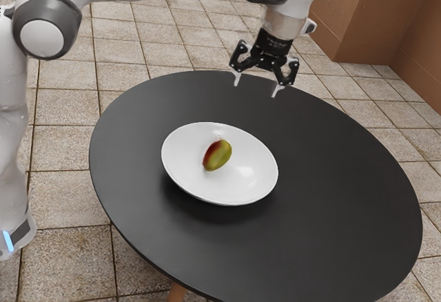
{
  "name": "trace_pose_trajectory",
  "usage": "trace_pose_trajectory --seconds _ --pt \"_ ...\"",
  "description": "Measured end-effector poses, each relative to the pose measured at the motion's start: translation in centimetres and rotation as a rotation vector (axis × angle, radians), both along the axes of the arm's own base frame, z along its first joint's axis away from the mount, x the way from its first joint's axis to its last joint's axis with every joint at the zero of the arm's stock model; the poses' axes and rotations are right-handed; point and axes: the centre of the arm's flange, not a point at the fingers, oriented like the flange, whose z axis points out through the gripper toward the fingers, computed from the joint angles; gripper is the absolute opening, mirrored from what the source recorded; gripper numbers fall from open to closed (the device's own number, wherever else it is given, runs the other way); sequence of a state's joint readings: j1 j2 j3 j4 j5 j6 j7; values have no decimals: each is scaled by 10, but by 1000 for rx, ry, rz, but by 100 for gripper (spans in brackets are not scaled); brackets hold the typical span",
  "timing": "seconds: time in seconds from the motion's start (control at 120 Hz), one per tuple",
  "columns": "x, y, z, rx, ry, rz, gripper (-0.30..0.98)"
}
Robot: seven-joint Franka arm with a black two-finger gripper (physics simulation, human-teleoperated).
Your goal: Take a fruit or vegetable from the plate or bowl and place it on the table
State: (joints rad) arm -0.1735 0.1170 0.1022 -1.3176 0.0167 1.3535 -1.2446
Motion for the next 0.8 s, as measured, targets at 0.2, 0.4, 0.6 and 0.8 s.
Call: trace_pose_trajectory --seconds 0.2,0.4,0.6,0.8 --pt "15 -24 0 -29 -90 296 69" --pt "15 -48 9 -30 -145 496 69" --pt "17 -47 4 -41 -140 655 69" --pt "13 -28 15 -138 -117 564 69"
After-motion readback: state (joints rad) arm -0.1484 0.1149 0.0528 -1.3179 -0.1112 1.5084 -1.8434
